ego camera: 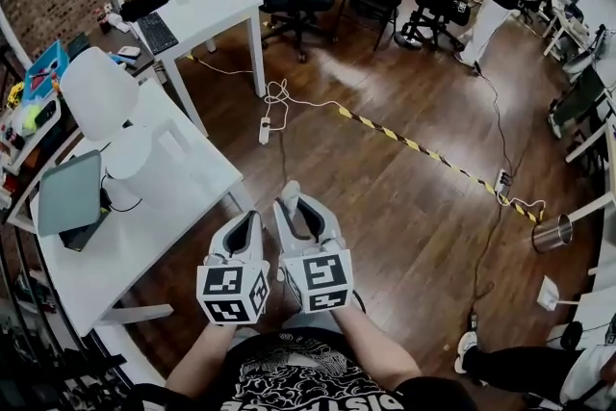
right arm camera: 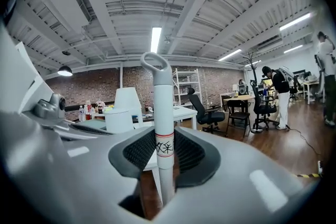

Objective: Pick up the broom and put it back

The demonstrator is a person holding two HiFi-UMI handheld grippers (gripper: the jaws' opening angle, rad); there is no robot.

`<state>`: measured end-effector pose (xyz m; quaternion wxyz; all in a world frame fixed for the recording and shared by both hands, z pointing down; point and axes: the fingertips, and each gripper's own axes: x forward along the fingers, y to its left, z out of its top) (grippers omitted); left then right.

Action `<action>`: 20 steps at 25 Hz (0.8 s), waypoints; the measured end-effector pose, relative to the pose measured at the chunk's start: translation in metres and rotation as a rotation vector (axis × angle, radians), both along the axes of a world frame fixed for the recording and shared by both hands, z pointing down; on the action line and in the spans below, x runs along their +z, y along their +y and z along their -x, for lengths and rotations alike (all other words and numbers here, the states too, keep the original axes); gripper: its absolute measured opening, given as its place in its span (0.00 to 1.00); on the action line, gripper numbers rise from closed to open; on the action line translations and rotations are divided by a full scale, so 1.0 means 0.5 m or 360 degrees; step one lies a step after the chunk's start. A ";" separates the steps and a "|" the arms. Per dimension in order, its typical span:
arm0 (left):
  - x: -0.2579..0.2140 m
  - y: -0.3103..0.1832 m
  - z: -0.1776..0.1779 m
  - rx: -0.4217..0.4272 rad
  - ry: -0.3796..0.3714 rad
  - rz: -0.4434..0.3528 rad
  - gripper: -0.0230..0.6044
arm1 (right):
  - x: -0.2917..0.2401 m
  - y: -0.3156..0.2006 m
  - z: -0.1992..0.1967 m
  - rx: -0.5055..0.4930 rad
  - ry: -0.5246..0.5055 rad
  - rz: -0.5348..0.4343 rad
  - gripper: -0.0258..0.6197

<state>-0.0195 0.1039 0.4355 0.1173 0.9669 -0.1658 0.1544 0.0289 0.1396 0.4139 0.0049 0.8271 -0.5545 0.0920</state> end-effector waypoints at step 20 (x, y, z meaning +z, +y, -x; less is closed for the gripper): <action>-0.008 -0.016 -0.231 -0.0061 0.0074 -0.0030 0.05 | -0.041 -0.022 -0.238 -0.0072 0.0139 -0.0041 0.20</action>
